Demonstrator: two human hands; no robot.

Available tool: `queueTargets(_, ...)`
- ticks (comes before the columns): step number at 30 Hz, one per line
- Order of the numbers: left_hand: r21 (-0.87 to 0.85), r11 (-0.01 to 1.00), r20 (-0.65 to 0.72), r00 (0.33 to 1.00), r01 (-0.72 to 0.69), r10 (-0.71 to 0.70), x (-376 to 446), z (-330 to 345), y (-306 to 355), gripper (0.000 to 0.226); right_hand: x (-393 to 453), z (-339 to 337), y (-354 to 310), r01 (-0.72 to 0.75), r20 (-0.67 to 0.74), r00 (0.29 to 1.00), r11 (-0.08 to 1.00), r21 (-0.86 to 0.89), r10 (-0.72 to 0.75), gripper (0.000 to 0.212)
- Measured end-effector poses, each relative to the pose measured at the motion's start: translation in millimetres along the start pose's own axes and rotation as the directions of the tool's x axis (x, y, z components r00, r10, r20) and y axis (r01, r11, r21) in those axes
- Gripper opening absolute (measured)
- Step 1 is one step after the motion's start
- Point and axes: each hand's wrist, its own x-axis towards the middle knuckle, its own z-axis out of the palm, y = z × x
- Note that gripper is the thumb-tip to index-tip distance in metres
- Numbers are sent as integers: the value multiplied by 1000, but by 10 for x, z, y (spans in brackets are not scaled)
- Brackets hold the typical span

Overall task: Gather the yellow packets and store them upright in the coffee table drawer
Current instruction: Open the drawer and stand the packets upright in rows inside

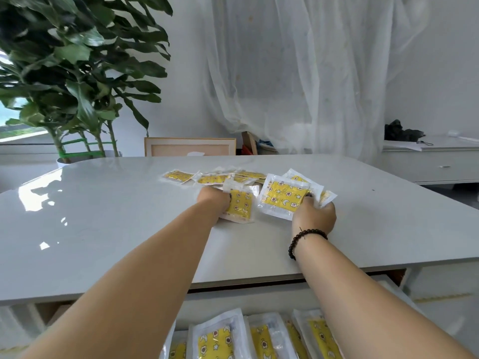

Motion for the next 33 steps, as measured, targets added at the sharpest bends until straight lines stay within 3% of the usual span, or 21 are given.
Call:
queueTargets(3,10,1000,-53,998,27,-26,0,68,81,34,5,-4,-2,11,11,1000,1000,-1,-11,22)
queueTargets(5,-27,998,-107,993,56,-58,-21,76,97,35,19,-13,8,3,6,1000,1000,7,-3,22)
queueTargets(11,-32,996,-91,992,87,-90,-114,-12,102,32,37,-46,21,-53,31,998,999,7,53,18)
queueTargets(13,-40,998,-126,991,38,-43,-182,-125,126,31,43,-72,22,-55,57,997,998,-31,57,23)
queueTargets(18,-77,995,-106,993,-64,56,-497,-509,151,26,-58,-249,-60,83,222,974,985,-150,-49,58)
queueTargets(22,-131,986,-55,994,-104,98,-826,-873,76,21,-182,-423,-110,213,381,922,914,-345,-71,41)
queueTargets(27,-300,950,89,990,-79,111,-1249,-1249,-3,20,-419,-591,-411,141,456,883,869,-475,106,39)
queueTargets(32,-401,915,207,969,-44,137,-1596,-1455,-34,23,-836,-620,-711,-173,514,785,919,-354,345,5)
queueTargets(33,-399,916,212,968,-37,132,-1664,-1468,-41,22,-921,-633,-745,-212,540,757,920,-330,368,8)
